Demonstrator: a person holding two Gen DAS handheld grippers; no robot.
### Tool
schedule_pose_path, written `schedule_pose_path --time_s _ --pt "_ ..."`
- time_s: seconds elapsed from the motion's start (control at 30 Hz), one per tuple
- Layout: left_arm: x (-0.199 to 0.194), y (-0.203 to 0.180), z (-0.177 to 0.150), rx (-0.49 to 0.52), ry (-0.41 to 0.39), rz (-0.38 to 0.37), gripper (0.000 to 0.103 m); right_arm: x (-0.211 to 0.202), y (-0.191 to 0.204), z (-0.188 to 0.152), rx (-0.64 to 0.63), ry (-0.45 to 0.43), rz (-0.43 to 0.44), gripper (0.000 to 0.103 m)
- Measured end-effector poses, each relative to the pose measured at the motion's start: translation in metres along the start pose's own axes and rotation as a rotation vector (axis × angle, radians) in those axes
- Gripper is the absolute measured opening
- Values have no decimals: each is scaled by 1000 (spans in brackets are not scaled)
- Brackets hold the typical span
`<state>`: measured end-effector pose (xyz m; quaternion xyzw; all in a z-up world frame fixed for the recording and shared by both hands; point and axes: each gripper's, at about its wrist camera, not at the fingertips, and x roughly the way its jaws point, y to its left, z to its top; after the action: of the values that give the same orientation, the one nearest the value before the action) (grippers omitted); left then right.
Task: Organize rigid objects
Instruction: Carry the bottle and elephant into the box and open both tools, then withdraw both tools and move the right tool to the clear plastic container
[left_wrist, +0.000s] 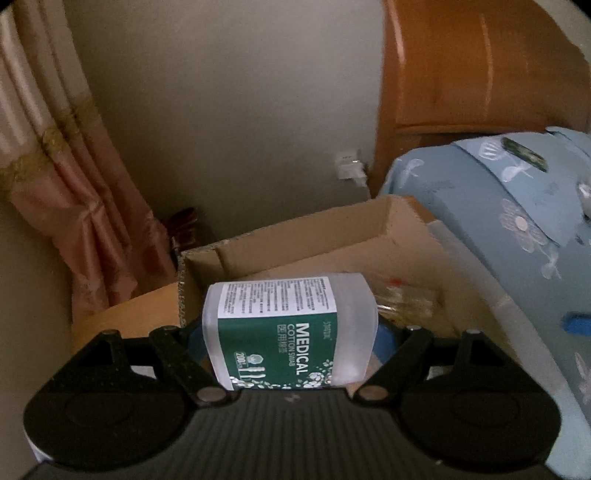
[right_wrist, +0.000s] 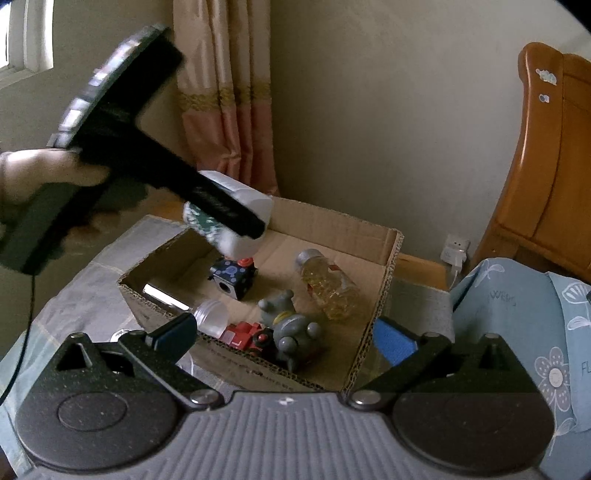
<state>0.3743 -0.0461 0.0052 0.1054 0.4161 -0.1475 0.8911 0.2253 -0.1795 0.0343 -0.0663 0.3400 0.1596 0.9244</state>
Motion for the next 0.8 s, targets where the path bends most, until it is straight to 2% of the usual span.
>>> schedule_pose_path --time_s 0.07,0.1,0.27,0.6,0.8 --pt "8 4 0 -17 -13 25 92 -1 1 -1 -2 1 1 103" --pt "10 6 0 -29 -14 39 93 -2 2 -1 -3 0 3 103" --pt "5 9 -11 -50 -33 21 93 -7 5 -6 -8 -2 13 103" --pt "-20 3 -26 -9 -77 2 94 -4 12 -15 2 21 31 103" --pt "-42 7 -54 -39 -121 3 100 -5 16 -26 33 27 39 103"
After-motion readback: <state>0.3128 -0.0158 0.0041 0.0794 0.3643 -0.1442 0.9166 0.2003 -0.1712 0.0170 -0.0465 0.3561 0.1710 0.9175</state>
